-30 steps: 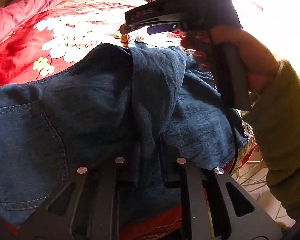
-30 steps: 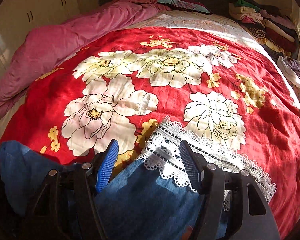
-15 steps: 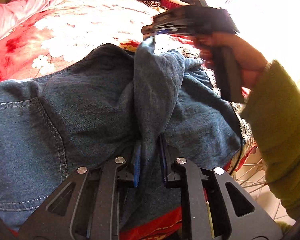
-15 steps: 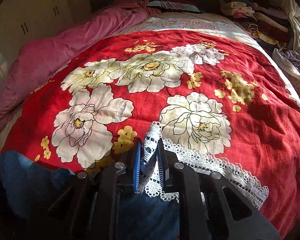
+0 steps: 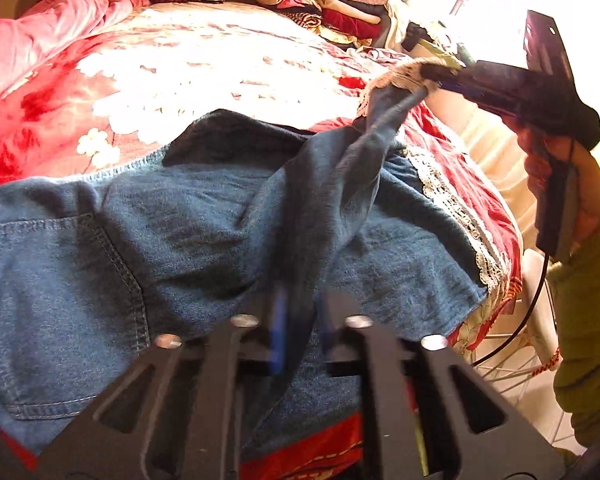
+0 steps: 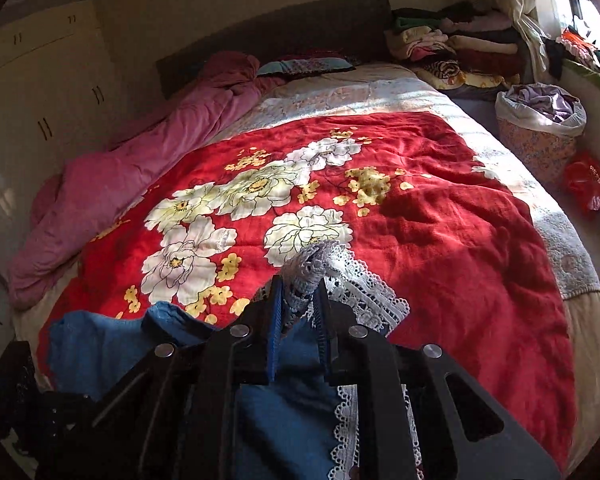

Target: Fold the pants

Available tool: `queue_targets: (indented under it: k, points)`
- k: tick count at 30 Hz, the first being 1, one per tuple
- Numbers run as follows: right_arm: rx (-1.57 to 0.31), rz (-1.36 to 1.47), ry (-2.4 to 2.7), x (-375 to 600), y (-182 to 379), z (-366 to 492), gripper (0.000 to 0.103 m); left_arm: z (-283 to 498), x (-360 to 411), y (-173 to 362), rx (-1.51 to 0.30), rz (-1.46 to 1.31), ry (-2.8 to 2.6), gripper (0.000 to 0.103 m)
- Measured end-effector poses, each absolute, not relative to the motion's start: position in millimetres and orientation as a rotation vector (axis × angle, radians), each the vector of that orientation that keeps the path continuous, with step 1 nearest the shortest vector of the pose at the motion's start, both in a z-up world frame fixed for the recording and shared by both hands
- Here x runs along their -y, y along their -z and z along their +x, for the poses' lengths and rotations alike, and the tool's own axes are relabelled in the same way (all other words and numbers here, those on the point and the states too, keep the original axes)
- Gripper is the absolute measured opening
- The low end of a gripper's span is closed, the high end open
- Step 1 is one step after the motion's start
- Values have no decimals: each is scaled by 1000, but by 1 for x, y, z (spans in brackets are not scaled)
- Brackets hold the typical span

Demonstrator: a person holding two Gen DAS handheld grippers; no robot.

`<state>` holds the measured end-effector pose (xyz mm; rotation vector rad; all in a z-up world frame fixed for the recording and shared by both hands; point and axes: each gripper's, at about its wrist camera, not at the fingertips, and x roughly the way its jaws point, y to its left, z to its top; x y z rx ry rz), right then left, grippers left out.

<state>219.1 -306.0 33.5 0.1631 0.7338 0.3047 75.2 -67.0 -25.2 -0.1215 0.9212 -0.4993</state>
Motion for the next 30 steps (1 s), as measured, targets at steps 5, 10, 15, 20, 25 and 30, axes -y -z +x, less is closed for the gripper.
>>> queue_targets:
  k: [5,10,15,20,25,30]
  points:
    - [-721,208,-278,328,-37,185,14,76,55,17,-888,-131,493,1]
    - [-751,267,-272,349,-30,139,14,73,55,12,-868,-97,485,1]
    - [-818,299,-258,356,-10,95,14,66,58,16,-884,-80,479,1]
    - [-906,305,-239,363,15,70,14,54,67,21,-893,-28,490,2]
    - [-953,334,-218,375,36,57,14,46,76,28,-911,23,491,2]
    - [-976,323,-200,380,50,56,14,42,86,37,-920,105,481,4]
